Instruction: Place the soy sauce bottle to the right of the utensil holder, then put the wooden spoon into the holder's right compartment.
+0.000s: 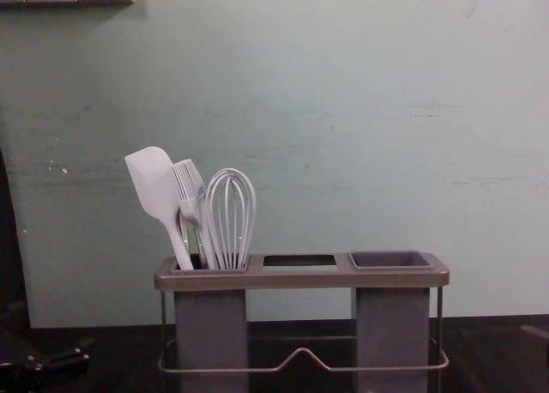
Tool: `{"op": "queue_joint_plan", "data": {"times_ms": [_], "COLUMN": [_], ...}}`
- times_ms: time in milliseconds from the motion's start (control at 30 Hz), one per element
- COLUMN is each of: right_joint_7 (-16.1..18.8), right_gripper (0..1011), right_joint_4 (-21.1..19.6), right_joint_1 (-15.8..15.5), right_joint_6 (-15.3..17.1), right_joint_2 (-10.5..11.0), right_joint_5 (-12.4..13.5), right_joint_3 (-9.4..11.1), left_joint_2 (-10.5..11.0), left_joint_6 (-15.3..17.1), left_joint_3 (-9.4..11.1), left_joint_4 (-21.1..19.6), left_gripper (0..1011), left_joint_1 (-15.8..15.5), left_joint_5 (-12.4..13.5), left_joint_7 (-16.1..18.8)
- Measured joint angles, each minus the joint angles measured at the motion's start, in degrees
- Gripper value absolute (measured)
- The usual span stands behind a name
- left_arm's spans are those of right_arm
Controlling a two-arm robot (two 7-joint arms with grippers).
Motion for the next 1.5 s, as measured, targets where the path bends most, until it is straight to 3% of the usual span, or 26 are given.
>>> {"op": "queue_joint_plan", "data": {"times_ms": [100, 200, 467, 933, 1500], "right_joint_7": [0.28, 0.42, 1.01, 1.93, 4.03], "right_gripper": [736, 596, 383, 383, 383], "right_joint_4": [-0.14, -0.37, -0.9, -3.23, -2.52], "right_joint_1": [-0.33, -0.58, -1.19, -1.92, 0.62], "right_joint_6": [0.32, 0.49, 1.12, 1.49, 3.05], "right_joint_2": [-0.22, -0.32, -0.77, -1.55, -3.18], "right_joint_5": [-0.01, -0.12, -0.96, -2.43, -4.28], "right_joint_3": [0.47, 0.82, 1.85, 4.01, 4.69], "left_joint_2": [0.0, 0.0, 0.0, 0.0, 0.0], "left_joint_6": [0.0, 0.0, 0.0, 0.0, 0.0], "left_joint_3": [0.0, 0.0, 0.0, 0.0, 0.0], "left_joint_4": [0.0, 0.0, 0.0, 0.0, 0.0], "left_gripper": [1005, 1005, 1005, 1005, 1005], "left_joint_1": [0.0, 0.0, 0.0, 0.0, 0.0], "left_joint_5": [0.0, 0.0, 0.0, 0.0, 0.0], "left_joint_7": [0.0, 0.0, 0.0, 0.0, 0.0]}}
